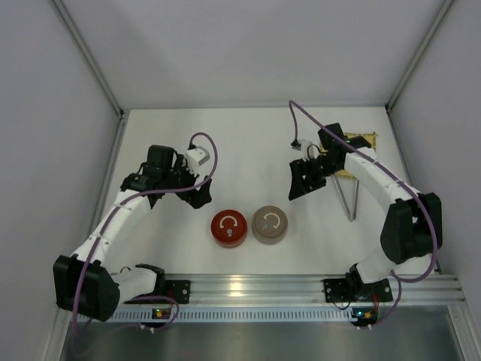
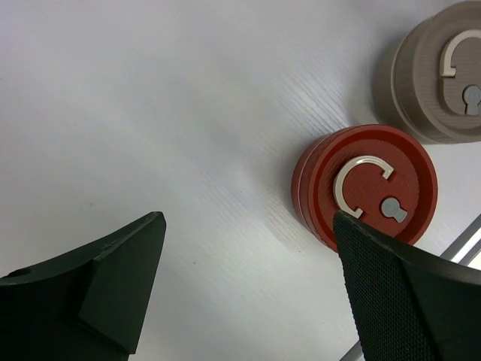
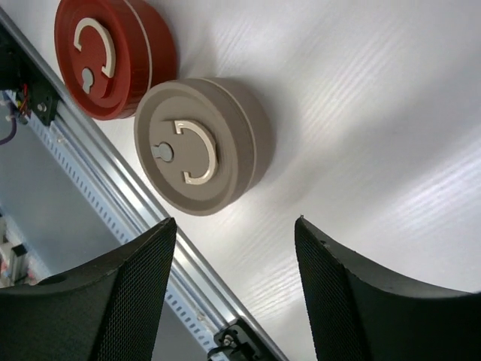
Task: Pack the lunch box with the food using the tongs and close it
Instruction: Reset both arms
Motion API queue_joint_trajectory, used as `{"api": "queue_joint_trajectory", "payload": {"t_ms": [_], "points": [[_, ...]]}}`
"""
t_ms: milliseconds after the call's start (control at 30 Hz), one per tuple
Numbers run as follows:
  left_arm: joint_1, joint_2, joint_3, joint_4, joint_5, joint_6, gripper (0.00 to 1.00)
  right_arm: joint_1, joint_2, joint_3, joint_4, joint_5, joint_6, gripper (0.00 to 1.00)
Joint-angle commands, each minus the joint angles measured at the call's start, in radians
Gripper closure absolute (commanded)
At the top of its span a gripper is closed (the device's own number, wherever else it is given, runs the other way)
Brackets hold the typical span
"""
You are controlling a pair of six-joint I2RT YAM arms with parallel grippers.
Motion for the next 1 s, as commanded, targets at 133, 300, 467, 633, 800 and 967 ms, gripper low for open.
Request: {"api": "queue_joint_trajectory", "payload": {"t_ms": [133,300,467,633,800,967], "points": [[0.112,-0.138,0.008,-0.028,-0.024,-0.176,0.02,-0.222,-0.281,-0.136,0.227,0.035,0.071,0.23],[0.134,-0.122,0.037,-0.064,-0.195,-0.255,0.02,-0.336,-0.416,-0.179,0.252,0.078,0.054,0.04],[0.149,-0.099,0.041,-0.086,-0.283,-0.267,0.02,-0.374,-0.471,-0.222,0.269,0.135,0.034,0.01],[0.183,-0.081,0.028,-0.100,-0.240,-0.298,0.02,-0.374,-0.493,-0.280,0.315,0.194,0.042,0.01],[0.242,-0.082,0.021,-0.084,-0.260,-0.305,0.02,-0.374,-0.505,-0.338,0.356,0.215,0.046,0.01],[0.275,-0.093,0.020,-0.074,-0.297,-0.321,0.02,-0.372,-0.512,-0.349,0.346,0.230,0.025,0.01]]}}
